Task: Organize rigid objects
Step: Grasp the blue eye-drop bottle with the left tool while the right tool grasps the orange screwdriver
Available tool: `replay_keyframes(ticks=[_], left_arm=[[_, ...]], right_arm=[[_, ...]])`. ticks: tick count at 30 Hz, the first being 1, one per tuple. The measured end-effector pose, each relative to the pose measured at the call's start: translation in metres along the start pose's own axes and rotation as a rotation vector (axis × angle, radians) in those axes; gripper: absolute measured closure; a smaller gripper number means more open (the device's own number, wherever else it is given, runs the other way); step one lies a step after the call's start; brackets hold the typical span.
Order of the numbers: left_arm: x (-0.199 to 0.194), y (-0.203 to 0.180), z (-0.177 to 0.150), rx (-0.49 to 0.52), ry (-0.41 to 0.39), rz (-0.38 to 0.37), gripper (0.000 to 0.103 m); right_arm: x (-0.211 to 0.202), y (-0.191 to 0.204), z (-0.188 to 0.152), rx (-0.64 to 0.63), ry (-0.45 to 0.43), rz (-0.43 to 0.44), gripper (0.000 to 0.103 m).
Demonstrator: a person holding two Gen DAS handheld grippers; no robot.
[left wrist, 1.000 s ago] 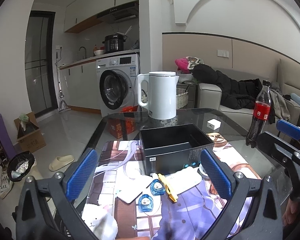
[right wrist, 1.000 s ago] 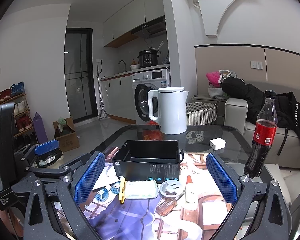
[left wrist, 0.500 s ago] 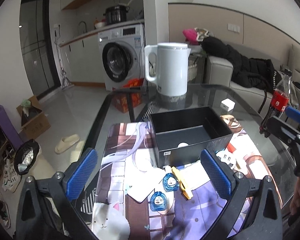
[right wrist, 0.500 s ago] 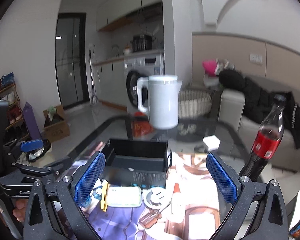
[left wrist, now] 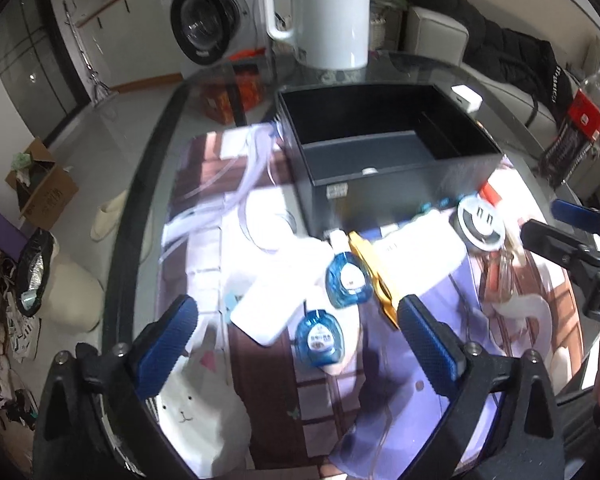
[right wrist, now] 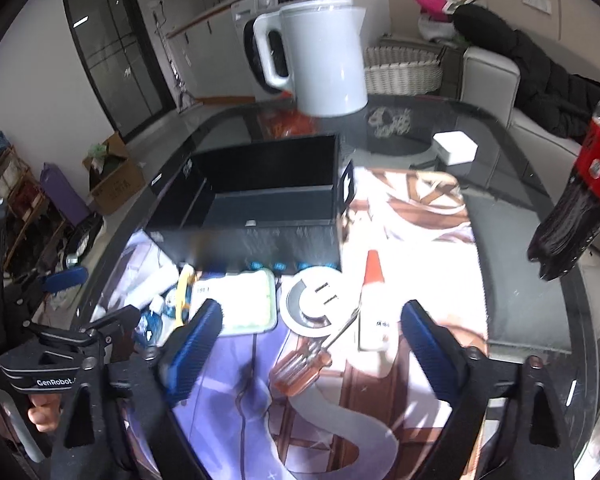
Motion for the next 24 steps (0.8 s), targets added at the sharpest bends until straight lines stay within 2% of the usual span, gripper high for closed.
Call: replay_keyframes(ticks=[6, 11, 13, 14, 15, 21, 24], left_arm=[[0.013, -0.011, -0.014, 0.016, 0.121, -0.106, 0.040], [0.015, -0.008, -0.014, 0.010, 0.131, -0.096, 0.041], [0.020, -0.008, -0.017, 0.012, 0.150, -0.112, 0.053], [0.022, -0.010, -0.018, 0.018, 0.161, -0.121, 0.064], [0.022, -0.012, -0.020, 0.022, 0.171, -0.132, 0.069], [0.020, -0.018, -0.021, 0.038, 0.170, -0.145, 0.070], [0.026, -0.017, -0.019, 0.033, 0.178, -0.143, 0.070]], right_arm=[[0.025, 0.000, -0.020, 0.026, 0.120, 0.032, 0.032], [0.032, -0.004, -0.023, 0.038, 0.140, 0.024, 0.032], [0.036, -0.005, -0.024, 0.045, 0.150, 0.024, 0.035], [0.038, -0.005, -0.025, 0.044, 0.158, 0.023, 0.037], [0.039, -0.005, -0.025, 0.043, 0.166, 0.024, 0.040], [0.044, -0.008, -0.027, 0.049, 0.185, 0.029, 0.040], [0.050, -0.008, -0.027, 0.047, 0.201, 0.032, 0.047]])
Point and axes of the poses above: each gripper's, at about its wrist camera, not at the fingertips, and x roughly the way its jaws point, y to its left, z to its top, the point moved 6 cm from there along x, roughly the way its jaws point, and after that the axes turned 7 degrees about z, right-handed, at the moved point
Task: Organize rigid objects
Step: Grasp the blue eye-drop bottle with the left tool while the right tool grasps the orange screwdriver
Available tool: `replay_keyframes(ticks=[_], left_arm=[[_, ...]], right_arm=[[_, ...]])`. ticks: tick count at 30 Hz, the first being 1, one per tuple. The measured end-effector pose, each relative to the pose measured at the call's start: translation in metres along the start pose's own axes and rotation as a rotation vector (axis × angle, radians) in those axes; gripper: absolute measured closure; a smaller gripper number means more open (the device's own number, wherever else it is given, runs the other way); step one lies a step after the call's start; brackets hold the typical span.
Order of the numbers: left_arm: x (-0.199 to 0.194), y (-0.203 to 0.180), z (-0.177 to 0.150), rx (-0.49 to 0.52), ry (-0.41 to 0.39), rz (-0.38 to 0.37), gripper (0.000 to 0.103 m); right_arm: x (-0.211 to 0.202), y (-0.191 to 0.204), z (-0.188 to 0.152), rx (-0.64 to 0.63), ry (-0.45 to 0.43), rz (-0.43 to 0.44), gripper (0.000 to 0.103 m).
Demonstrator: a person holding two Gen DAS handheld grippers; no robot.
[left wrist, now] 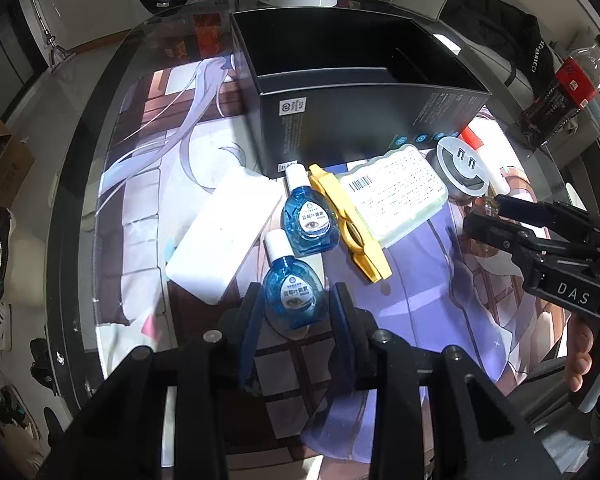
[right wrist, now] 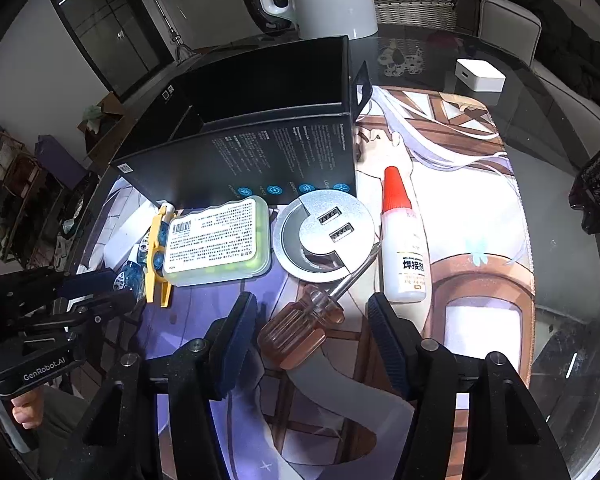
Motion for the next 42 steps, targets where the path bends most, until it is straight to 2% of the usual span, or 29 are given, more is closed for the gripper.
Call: replay_keyframes(ticks=[7, 10, 14, 19, 23, 26, 27, 30, 33, 35, 37, 38, 42], left_arm=[[0.008, -0.008, 0.005, 0.039, -0.002, 0.021, 0.071], [0.005, -0.011, -0.001, 0.040, 0.008, -0.022, 0.071], [0.001, -0.013, -0.013, 0.060, 0.006, -0.028, 0.072], [-0.002, -0.016, -0.029, 0.097, -0.004, -0.013, 0.074], [-0.002, -0.014, -0.030, 0.096, -0.014, -0.014, 0.073], [-0.002, -0.014, -0.026, 0.084, -0.016, -0.023, 0.068], [-0.001, -0.015, -0.025, 0.080, -0.016, -0.027, 0.063], [0.000, -0.014, -0.026, 0.084, -0.020, -0.014, 0.063], [0.001, -0.015, -0.025, 0.086, -0.018, -0.005, 0.063], [0.002, -0.016, -0.024, 0.083, -0.017, -0.009, 0.064], [0.002, -0.017, -0.023, 0.083, -0.020, -0.006, 0.075], [0.001, -0.017, -0.023, 0.091, -0.022, -0.002, 0.075], [-0.001, -0.022, -0.028, 0.102, -0.018, -0.017, 0.075]], right_arm=[[0.004, 0.006, -0.004, -0.034, 0.017, -0.001, 0.059], [0.002, 0.009, -0.010, -0.052, 0.031, 0.012, 0.062], [-0.005, 0.018, -0.032, -0.080, 0.066, 0.048, 0.072], [-0.010, 0.039, -0.059, -0.135, 0.096, 0.090, 0.073], [-0.008, 0.045, -0.060, -0.153, 0.099, 0.091, 0.073], [-0.008, 0.046, -0.059, -0.156, 0.107, 0.096, 0.072], [-0.009, 0.045, -0.060, -0.145, 0.111, 0.109, 0.069], [-0.012, 0.046, -0.065, -0.142, 0.131, 0.142, 0.057], [-0.015, 0.051, -0.072, -0.179, 0.127, 0.134, 0.056], [-0.015, 0.054, -0.074, -0.208, 0.122, 0.107, 0.058], [-0.012, 0.054, -0.076, -0.226, 0.125, 0.088, 0.071], [-0.012, 0.054, -0.075, -0.241, 0.122, 0.074, 0.075], [-0.011, 0.057, -0.077, -0.269, 0.124, 0.071, 0.075]])
Point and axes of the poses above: each gripper's, at about its wrist camera, not at the fingertips, and x roughly the way its jaws point, y to its left, z to its top, the point moved 6 cm from there along x, roughly the way its jaws point, and after that the axes turned 7 degrees about z, right-handed, at the moved point
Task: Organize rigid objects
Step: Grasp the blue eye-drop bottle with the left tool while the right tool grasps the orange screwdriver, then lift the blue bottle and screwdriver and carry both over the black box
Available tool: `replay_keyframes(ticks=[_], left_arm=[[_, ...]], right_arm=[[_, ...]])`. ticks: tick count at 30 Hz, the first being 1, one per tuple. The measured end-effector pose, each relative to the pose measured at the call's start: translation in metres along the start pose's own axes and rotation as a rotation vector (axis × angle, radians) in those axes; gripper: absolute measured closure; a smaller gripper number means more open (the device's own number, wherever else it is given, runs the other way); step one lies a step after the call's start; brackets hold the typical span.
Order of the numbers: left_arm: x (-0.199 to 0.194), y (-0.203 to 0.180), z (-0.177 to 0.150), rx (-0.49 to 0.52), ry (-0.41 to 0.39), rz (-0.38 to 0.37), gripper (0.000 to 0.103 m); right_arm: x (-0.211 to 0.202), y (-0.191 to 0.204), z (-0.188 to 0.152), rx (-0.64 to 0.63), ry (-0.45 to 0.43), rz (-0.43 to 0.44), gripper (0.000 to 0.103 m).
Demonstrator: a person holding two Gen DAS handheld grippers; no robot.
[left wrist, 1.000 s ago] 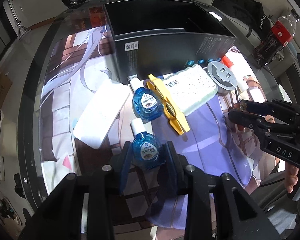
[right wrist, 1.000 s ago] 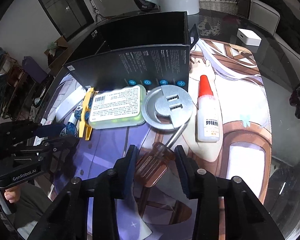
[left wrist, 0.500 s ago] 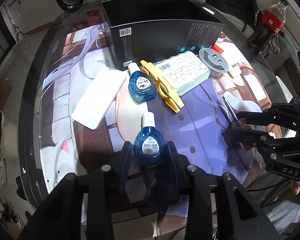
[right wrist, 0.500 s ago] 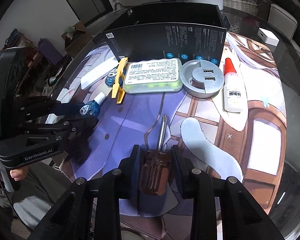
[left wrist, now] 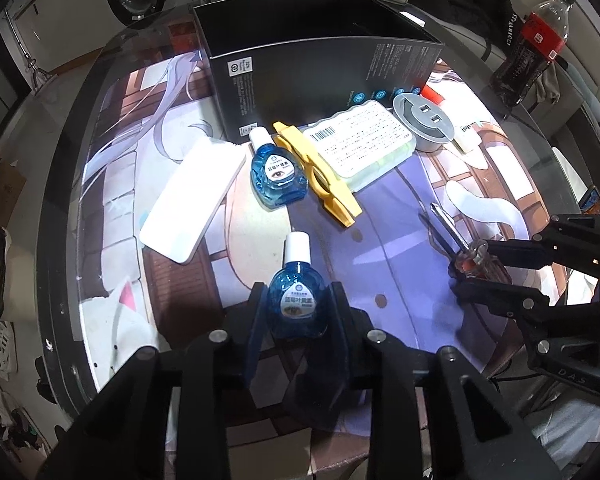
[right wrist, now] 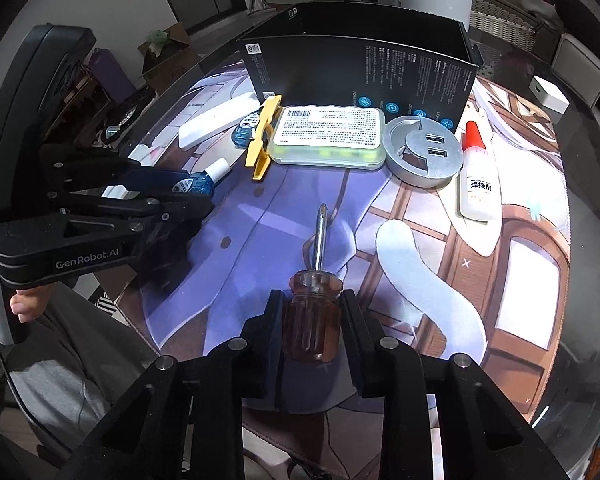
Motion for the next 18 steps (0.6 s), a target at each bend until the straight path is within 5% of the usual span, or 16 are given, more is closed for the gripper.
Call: replay_keyframes(ticks=[6, 18], left_arm=[[-0.007, -0.005, -0.005, 0.007, -0.014, -0.024, 0.075], [-0.050, -0.007, 0.005, 0.014, -0.193, -0.021, 0.075]], right_arm=[[-0.004, 0.004, 0.004, -0.007, -0.032, -0.002, 0.077], [-0.037, 0.007, 0.024, -0.014, -0.198, 0.010, 0.078]])
Point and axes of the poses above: each gripper's, at about its wrist camera, not at the fingertips, and x roughly the way its jaws point, y to its left, z to its top, the point moved 6 cm from there along x, roughly the way its jaws point, and after that the axes turned 7 degrees about z, right-handed, at the moved point
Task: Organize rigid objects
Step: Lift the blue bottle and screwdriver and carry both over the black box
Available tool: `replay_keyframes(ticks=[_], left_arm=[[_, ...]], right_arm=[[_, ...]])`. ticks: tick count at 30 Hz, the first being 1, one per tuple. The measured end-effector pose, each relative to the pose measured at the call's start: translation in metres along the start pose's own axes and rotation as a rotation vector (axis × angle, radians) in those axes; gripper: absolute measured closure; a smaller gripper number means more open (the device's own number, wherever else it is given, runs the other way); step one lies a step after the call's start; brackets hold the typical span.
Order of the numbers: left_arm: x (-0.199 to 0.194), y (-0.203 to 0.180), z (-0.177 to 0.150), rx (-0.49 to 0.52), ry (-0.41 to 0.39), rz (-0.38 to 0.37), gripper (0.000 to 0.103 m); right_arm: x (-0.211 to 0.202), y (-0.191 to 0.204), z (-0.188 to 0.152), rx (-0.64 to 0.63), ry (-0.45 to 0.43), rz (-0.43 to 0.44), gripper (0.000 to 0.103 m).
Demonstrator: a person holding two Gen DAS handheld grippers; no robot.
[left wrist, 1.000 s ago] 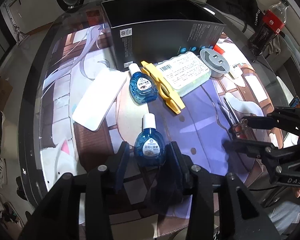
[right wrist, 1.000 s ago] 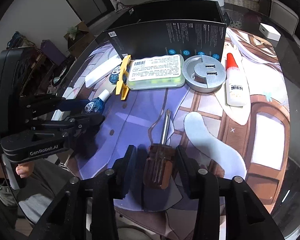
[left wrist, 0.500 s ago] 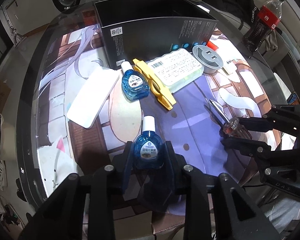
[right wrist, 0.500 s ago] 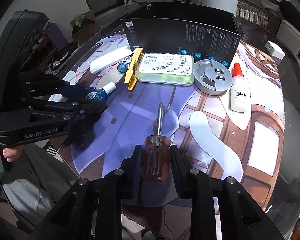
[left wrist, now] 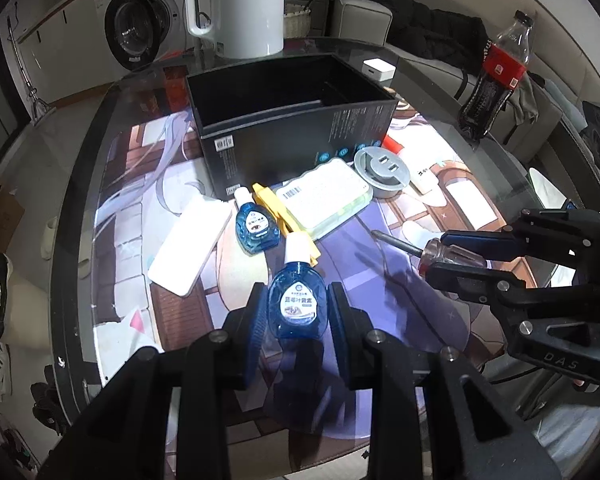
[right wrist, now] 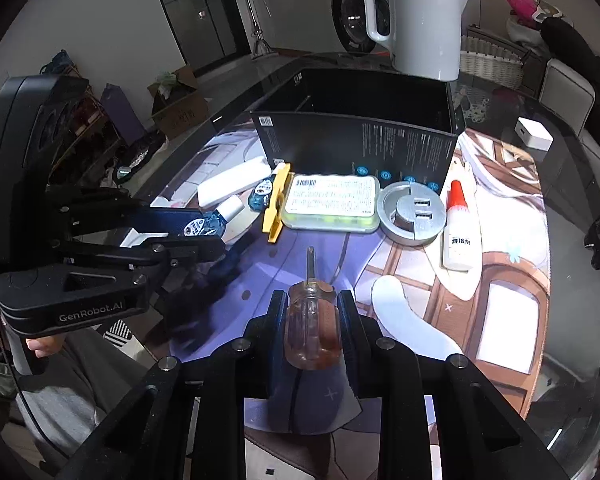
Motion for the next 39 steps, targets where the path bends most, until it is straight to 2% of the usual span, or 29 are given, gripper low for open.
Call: replay_keyframes(ticks=[4, 8, 12, 16, 21, 26, 30, 34, 39], left_arm=[[-0.023, 0.001, 0.013, 0.005, -0.117, 0.036, 0.075], [-0.052, 0.001, 0.025, 0.007, -0.260, 0.067, 0.075], [-0.089, 0.000, 0.031, -0.017, -0.433, 0.025, 0.075], [-0.119, -0.001, 0.033, -0.017, -0.570, 0.036, 0.075], [-0.128, 0.003, 0.032, -0.034, -0.626, 0.000, 0.075], [-0.127, 0.008, 0.042, -0.048, -0.644, 0.002, 0.075], [-0.123, 0.018, 0.063, -0.086, -0.670, 0.035, 0.075], [-0.108, 0.026, 0.087, -0.128, -0.656, 0.024, 0.075], [-0.089, 0.040, 0.114, -0.183, -0.659, 0.039, 0.075]], right_arm=[[-0.027, 0.006, 0.013, -0.022, -0.120, -0.018, 0.078], [-0.063, 0.019, 0.027, -0.090, -0.306, -0.048, 0.078], [-0.100, 0.035, 0.033, -0.156, -0.493, -0.100, 0.078], [-0.122, 0.045, 0.033, -0.191, -0.599, -0.106, 0.078], [-0.139, 0.046, 0.032, -0.184, -0.672, -0.084, 0.078], [-0.139, 0.049, 0.041, -0.186, -0.673, -0.076, 0.078], [-0.141, 0.045, 0.065, -0.180, -0.700, -0.092, 0.078], [-0.143, 0.036, 0.093, -0.159, -0.736, -0.123, 0.078], [-0.128, 0.019, 0.130, -0.126, -0.723, -0.124, 0.078]])
Point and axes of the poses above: each gripper's, at about its wrist camera, not at the fingertips, and x roughly the way its jaws point, y to its left, z to its top, the point moved 6 cm from there along x, roughly the way its jaws point, and after that the axes turned 7 degrees about z, right-handed, at the moved point
